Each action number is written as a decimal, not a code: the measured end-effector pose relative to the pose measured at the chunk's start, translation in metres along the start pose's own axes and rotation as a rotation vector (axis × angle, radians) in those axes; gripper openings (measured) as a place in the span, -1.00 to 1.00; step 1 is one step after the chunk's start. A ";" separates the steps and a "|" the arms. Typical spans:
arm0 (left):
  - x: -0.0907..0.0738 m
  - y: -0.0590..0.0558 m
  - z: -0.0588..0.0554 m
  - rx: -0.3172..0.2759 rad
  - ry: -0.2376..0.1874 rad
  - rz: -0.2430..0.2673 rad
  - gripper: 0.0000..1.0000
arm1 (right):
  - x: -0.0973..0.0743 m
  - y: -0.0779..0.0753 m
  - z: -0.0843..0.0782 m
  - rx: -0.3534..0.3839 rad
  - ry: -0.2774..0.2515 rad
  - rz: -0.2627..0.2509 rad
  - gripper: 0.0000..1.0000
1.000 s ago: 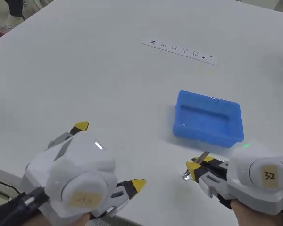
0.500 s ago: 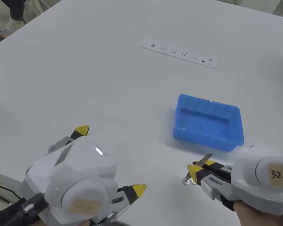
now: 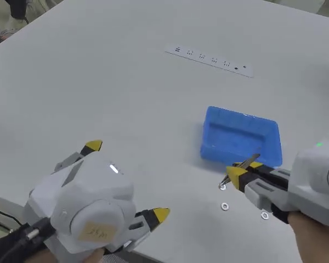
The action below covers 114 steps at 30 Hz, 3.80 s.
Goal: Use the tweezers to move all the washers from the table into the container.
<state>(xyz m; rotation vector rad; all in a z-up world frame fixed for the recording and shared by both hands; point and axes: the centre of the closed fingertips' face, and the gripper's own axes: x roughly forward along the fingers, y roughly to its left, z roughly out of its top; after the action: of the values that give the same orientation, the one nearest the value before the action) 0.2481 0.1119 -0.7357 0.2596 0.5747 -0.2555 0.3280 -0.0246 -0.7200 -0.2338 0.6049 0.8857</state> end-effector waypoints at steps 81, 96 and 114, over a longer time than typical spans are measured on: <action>0.000 -0.001 -0.005 0.032 0.034 0.002 0.93 | 0.002 -0.036 0.004 0.076 -0.037 -0.113 -0.92; 0.000 -0.003 -0.005 0.042 0.038 -0.002 0.92 | 0.004 -0.010 -0.048 0.089 0.084 -0.047 -0.91; 0.001 -0.003 -0.008 0.051 0.052 -0.004 0.90 | 0.008 -0.004 -0.065 0.104 0.108 -0.071 -0.90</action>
<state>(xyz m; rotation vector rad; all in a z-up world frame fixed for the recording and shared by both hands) 0.2443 0.1111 -0.7429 0.3148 0.6202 -0.2677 0.3087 -0.0500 -0.7774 -0.2091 0.7369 0.7746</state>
